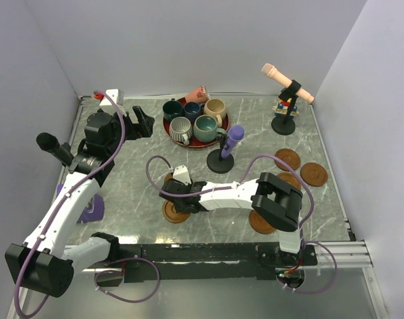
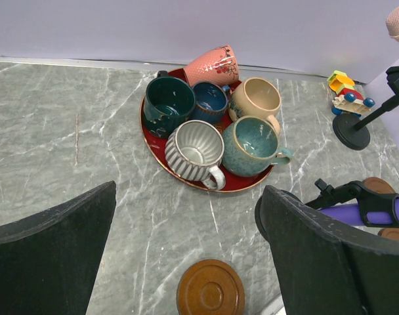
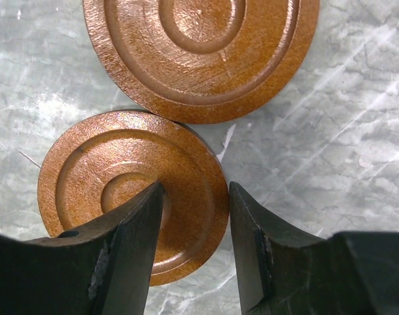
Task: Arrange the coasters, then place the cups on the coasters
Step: Move the coaster to the center of the board.
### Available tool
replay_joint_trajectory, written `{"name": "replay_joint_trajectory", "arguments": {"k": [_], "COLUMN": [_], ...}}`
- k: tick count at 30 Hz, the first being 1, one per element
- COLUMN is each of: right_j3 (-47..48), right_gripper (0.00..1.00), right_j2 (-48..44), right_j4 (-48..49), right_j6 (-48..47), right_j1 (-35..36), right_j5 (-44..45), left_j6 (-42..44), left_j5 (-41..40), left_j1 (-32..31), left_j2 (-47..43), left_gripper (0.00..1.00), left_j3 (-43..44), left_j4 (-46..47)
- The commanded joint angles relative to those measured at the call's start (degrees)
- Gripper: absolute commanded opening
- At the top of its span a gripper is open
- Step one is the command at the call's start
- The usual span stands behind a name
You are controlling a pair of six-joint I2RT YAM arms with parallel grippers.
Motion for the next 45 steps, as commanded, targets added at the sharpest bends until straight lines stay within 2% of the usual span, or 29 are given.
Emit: {"name": "replay_joint_trajectory", "arguments": {"k": [1, 9, 14, 21, 26, 31, 36, 45], "right_j3": [2.4, 3.2, 2.4, 1.3, -1.4, -3.5, -9.9, -28.0], "right_gripper": [0.51, 0.52, 0.59, 0.63, 0.7, 0.75, 0.75, 0.74], "right_j2": [1.2, 1.7, 0.4, -2.4, -8.4, -15.8, -24.8, -42.8], "right_j4": [1.6, 1.3, 1.2, 1.2, 4.9, 4.4, -1.9, -16.6], "right_j6": [-0.2, -0.5, -0.3, -0.2, -1.4, -2.3, 1.0, 8.6], "right_j1": [-0.2, -0.2, -0.2, -0.1, 0.0, 0.0, -2.3, -14.9], "right_j5": [0.1, 0.4, 1.4, 1.9, 0.8, 0.4, 0.5, -6.9], "left_j6": [-1.0, -0.9, -0.9, -0.8, -0.8, -0.6, -0.6, -0.7], "left_j5": [0.7, 0.6, 0.5, 0.3, 0.3, -0.2, -0.5, -0.5], "left_j1": [-0.2, -0.1, -0.2, -0.2, -0.2, -0.2, -0.2, -0.2], "left_j2": [-0.7, -0.7, -0.8, -0.7, -0.7, -0.3, -0.8, -0.9], "left_gripper": [0.97, 0.97, 0.97, 0.97, 0.97, 0.97, 0.97, 0.97], "left_j3": [0.2, 0.2, 0.2, 0.3, 0.3, 0.3, 0.1, 0.2], "left_j4": [2.2, 2.2, 2.1, 2.1, 2.1, 1.9, 2.1, 2.1]}}
